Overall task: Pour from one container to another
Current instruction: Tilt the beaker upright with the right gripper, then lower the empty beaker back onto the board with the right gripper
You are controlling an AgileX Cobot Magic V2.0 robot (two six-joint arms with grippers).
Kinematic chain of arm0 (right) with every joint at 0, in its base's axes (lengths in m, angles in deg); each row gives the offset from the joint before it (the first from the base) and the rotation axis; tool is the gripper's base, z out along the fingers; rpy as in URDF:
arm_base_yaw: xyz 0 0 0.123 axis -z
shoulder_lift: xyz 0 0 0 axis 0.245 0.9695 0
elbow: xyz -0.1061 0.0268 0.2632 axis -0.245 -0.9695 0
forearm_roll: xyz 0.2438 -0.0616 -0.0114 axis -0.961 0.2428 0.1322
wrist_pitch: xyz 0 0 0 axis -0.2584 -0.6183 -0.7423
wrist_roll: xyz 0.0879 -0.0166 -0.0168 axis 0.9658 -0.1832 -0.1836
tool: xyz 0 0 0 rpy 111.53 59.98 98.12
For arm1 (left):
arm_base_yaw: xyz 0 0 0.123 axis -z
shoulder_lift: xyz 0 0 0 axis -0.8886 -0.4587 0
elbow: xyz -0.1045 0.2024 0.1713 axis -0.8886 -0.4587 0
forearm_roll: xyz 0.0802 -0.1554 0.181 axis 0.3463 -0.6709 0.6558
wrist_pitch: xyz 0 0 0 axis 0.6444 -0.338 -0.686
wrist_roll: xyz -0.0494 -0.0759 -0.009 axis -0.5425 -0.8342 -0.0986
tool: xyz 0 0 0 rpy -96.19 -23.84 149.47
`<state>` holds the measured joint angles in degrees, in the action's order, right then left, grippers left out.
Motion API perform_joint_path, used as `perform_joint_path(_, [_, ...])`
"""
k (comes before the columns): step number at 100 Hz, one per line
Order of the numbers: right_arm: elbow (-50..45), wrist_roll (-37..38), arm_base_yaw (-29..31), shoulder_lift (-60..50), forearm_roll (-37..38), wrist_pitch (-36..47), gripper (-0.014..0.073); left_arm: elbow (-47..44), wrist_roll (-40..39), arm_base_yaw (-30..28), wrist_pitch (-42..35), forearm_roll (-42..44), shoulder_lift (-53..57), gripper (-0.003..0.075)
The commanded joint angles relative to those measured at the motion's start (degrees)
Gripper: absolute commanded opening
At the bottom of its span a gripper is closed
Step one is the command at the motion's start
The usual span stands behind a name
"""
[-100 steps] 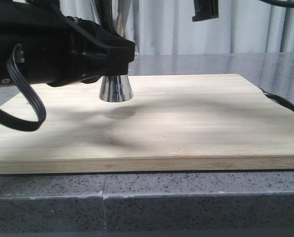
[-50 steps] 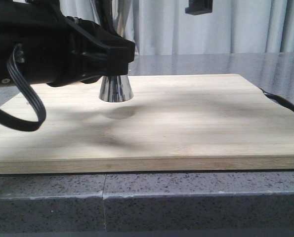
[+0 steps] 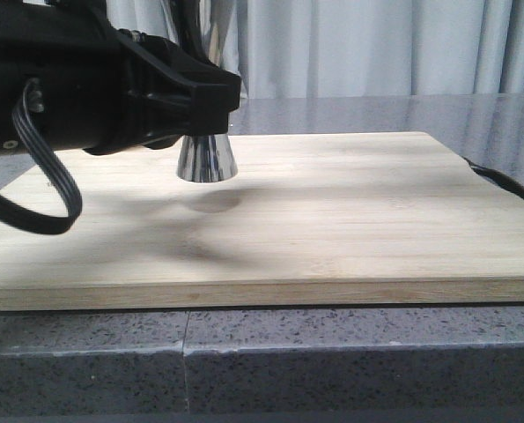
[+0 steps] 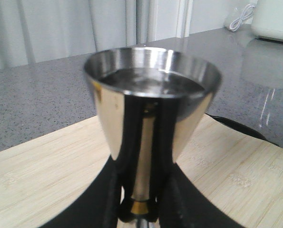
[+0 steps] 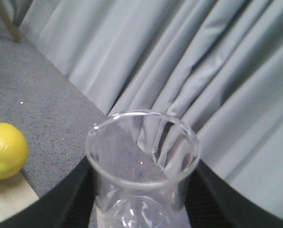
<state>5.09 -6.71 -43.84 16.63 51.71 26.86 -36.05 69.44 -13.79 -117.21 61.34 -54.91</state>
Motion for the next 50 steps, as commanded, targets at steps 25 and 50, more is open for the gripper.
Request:
perform_joint_path(25, [-2.1,0.3,4.9,-2.1,-15.4,4.7,0.0246,1.7,-0.6,0.3,-5.2,0.1,2.2,-0.0019])
perform_joint_path(50, [-10.4,1.0,5.7,-2.1,-16.6,14.6,0.0246,1.7,-0.6,0.3,-5.2,0.1,2.2,-0.0019])
